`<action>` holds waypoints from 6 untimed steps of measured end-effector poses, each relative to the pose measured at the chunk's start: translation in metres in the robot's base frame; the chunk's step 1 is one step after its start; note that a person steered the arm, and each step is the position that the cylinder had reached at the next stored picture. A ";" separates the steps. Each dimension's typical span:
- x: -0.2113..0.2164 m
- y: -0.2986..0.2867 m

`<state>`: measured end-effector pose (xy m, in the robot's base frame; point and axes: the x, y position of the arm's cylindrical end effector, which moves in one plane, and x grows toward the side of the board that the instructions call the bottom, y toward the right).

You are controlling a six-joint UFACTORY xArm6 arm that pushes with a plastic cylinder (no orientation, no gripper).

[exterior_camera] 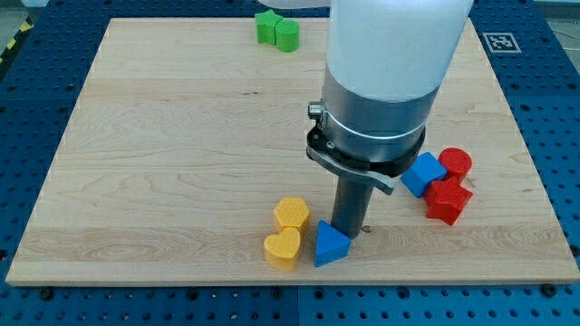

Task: Push the red star to the right of the blue cube

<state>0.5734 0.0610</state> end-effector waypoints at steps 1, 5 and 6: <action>0.000 0.022; 0.000 0.094; 0.000 0.104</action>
<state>0.5733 0.1653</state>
